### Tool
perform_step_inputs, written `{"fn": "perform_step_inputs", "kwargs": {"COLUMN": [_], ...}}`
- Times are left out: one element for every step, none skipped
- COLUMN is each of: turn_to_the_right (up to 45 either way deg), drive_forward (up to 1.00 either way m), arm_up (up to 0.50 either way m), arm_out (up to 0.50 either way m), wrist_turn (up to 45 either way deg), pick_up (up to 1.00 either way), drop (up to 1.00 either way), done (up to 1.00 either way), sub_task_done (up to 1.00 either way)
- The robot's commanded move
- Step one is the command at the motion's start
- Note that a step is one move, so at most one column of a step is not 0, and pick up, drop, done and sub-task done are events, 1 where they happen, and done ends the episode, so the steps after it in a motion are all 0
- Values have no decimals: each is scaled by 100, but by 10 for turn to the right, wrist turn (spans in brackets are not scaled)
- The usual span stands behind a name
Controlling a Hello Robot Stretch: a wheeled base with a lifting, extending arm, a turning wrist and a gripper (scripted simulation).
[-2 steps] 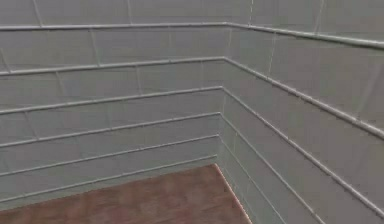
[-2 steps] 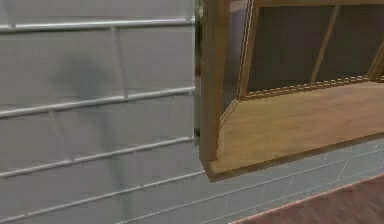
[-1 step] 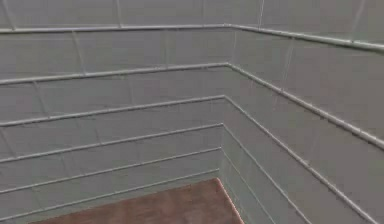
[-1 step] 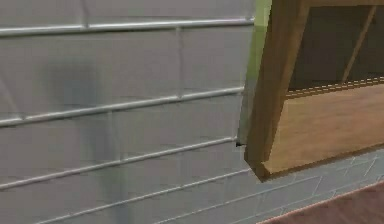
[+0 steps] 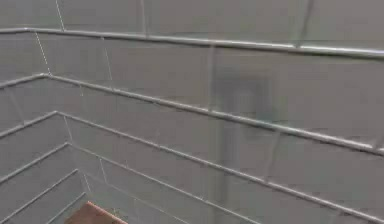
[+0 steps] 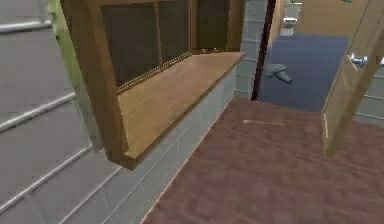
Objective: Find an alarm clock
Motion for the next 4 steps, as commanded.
{"fn": "perform_step_inputs", "kwargs": {"turn_to_the_right": [450,450,300,0], "drive_forward": [0,0,0,100], "arm_up": [0,0,0,0], "arm_out": [0,0,0,0], "wrist_turn": [0,0,0,0], "pick_up": [0,0,0,0], "drop": [0,0,0,0], "done": [0,0,0,0], "sub_task_done": [0,0,0,0]}}
